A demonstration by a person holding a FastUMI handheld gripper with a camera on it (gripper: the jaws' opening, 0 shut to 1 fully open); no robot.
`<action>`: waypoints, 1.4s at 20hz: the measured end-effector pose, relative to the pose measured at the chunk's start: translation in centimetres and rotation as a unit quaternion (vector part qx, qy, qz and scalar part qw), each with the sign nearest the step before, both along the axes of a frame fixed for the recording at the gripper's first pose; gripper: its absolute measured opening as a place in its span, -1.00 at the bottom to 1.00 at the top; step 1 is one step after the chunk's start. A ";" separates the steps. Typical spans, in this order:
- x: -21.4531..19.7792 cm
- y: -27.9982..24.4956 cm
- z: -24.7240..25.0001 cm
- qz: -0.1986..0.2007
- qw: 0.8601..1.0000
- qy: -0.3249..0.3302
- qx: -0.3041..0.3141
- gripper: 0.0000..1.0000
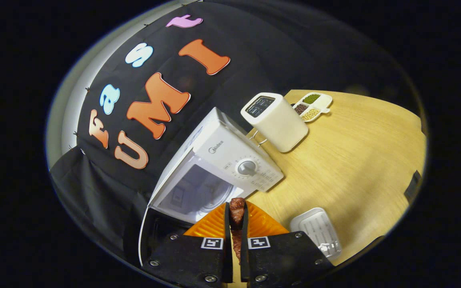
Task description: Open the microwave, put the food inside, and close the microwave door.
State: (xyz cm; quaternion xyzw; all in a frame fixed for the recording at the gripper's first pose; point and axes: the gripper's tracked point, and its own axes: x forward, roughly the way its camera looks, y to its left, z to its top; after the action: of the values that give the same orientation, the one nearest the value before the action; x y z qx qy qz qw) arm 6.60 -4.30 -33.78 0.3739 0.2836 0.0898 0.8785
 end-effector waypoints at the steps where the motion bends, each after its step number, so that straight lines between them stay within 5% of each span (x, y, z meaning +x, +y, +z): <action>1: 0.4 1.7 0.3 -0.005 1.000 -0.004 0.013 -0.84; 11: 6.7 14.1 -0.8 -0.056 0.993 -0.026 0.101 -0.84; 23: 16.1 17.7 -6.1 -0.147 0.978 -0.032 0.143 -0.84; 28: 17.9 20.2 -8.3 -0.152 0.979 -0.019 0.134 -0.84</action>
State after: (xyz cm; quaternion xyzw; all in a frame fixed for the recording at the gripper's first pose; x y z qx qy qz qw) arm 24.47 15.87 -42.11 0.5255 0.1920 0.0001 0.8288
